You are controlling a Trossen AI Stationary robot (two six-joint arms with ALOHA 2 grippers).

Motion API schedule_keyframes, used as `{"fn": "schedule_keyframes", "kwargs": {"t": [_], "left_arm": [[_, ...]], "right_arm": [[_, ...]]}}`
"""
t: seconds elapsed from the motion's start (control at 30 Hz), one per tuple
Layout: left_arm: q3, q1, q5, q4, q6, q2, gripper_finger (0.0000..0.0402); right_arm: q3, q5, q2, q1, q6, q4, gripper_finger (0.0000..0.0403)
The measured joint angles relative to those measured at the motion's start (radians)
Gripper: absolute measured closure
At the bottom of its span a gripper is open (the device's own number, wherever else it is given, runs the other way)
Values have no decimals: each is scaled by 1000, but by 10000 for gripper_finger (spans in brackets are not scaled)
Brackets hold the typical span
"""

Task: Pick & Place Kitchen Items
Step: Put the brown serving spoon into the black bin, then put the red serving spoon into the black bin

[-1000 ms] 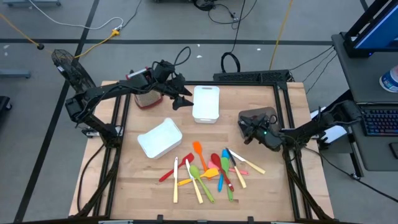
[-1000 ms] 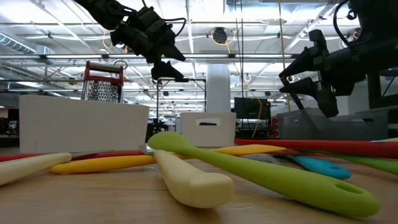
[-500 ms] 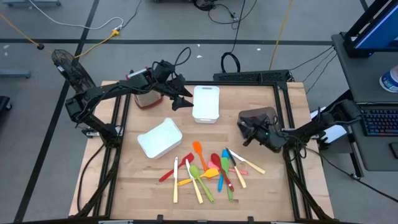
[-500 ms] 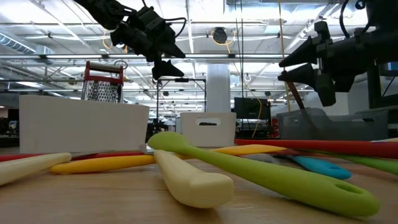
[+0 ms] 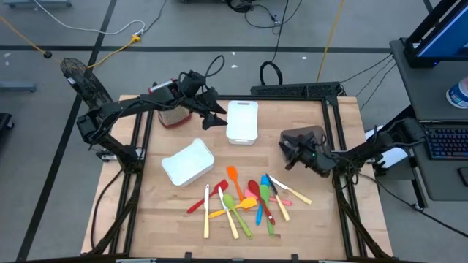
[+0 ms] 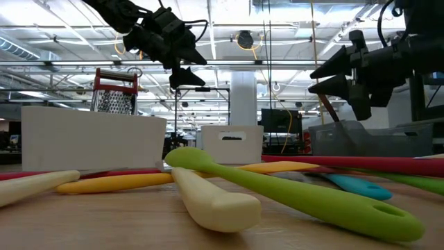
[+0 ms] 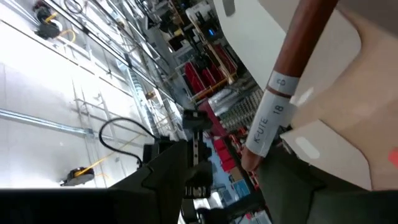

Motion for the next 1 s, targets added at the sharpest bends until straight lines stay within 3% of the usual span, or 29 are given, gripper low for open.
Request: {"fn": "schedule_keyframes", "kwargs": {"t": [0.53, 0.77, 1.0], "left_arm": [[0, 0, 56, 0, -30, 0, 62], [0, -6, 56, 1, -45, 0, 62], [0, -38, 58, 29, -88, 0, 62]], "right_arm": [[-49, -7, 0, -10, 3, 140, 225], [-49, -56, 0, -10, -83, 271, 225], [-49, -56, 0, -10, -166, 274, 225]]}}
